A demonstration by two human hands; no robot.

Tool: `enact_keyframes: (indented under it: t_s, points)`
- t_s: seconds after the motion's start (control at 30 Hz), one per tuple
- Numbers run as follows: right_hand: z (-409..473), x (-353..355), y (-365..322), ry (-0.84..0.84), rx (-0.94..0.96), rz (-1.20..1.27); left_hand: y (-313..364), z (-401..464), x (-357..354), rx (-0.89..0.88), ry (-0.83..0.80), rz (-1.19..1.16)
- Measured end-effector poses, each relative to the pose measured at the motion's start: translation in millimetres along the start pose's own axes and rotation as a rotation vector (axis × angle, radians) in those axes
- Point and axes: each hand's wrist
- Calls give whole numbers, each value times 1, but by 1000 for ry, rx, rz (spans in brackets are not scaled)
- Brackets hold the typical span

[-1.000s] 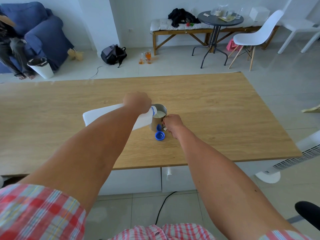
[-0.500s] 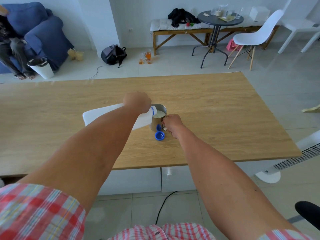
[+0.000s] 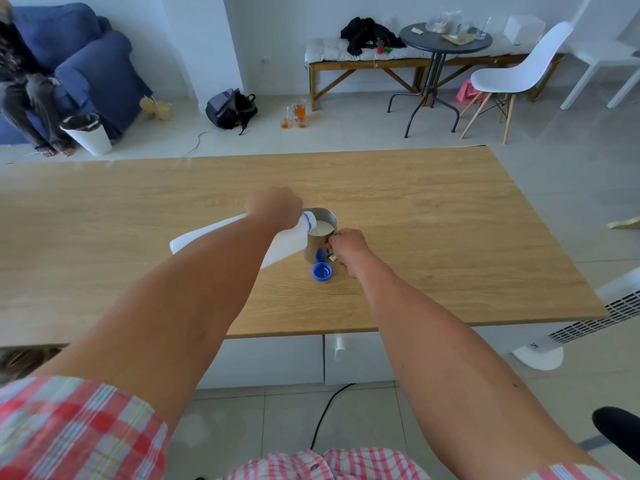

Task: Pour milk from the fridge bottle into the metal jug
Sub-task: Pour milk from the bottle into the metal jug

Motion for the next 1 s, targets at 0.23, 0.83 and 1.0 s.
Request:
enact_keyframes:
  t_s: [0.23, 0.83, 1.0]
  points:
    - [2, -3, 2, 42, -8, -17, -11, -13, -8, 118, 20, -252]
    - [-72, -29, 55, 426, 228, -219, -67, -42, -19, 438, 528, -1270]
    - [-60, -48, 70, 343, 171, -358, -70, -47, -47, 458, 592, -1459]
Point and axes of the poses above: each hand's wrist, its own z-axis towards the middle knuckle, its own x-axis out of the back of the hand, y = z × x, and after that the axes turned 1 degree about -x, right-handed
